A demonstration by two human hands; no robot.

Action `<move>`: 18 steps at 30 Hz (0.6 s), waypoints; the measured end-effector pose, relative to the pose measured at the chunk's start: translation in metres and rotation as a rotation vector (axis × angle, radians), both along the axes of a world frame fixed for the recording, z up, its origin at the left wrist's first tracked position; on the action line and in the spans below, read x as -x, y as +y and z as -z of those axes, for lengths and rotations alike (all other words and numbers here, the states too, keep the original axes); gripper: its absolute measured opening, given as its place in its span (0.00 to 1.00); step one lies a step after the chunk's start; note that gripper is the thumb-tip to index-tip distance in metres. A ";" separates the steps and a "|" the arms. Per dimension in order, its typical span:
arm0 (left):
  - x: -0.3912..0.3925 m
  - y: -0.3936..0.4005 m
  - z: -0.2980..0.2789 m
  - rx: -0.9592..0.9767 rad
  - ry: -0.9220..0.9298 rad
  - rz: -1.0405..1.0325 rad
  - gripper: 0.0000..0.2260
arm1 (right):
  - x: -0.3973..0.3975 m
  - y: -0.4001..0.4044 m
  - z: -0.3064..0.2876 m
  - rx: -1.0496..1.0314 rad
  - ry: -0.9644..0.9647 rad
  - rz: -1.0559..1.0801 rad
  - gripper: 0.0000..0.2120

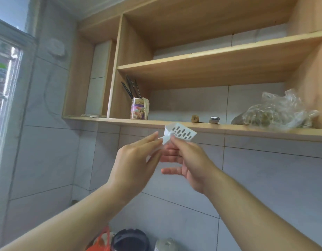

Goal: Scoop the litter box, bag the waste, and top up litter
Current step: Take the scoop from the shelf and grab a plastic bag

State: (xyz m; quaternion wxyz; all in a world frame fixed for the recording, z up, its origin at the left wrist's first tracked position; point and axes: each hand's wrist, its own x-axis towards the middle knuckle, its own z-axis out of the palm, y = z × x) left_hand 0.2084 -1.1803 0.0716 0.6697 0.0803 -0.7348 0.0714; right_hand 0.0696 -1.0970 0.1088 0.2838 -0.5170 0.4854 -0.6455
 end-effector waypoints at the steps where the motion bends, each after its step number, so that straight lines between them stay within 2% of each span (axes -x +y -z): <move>1: -0.001 0.003 0.008 0.006 -0.007 0.016 0.11 | -0.003 0.001 0.005 0.006 -0.037 -0.016 0.16; 7: -0.005 0.029 0.042 -0.116 -0.136 0.064 0.09 | -0.003 0.020 0.036 -0.052 -0.118 0.079 0.09; 15: 0.036 0.097 0.032 -0.474 -0.247 0.157 0.17 | 0.026 0.089 0.042 -0.061 -0.019 0.076 0.08; 18: 0.064 0.135 0.024 -0.626 -0.290 0.194 0.24 | 0.046 0.130 0.040 -0.062 0.079 0.109 0.09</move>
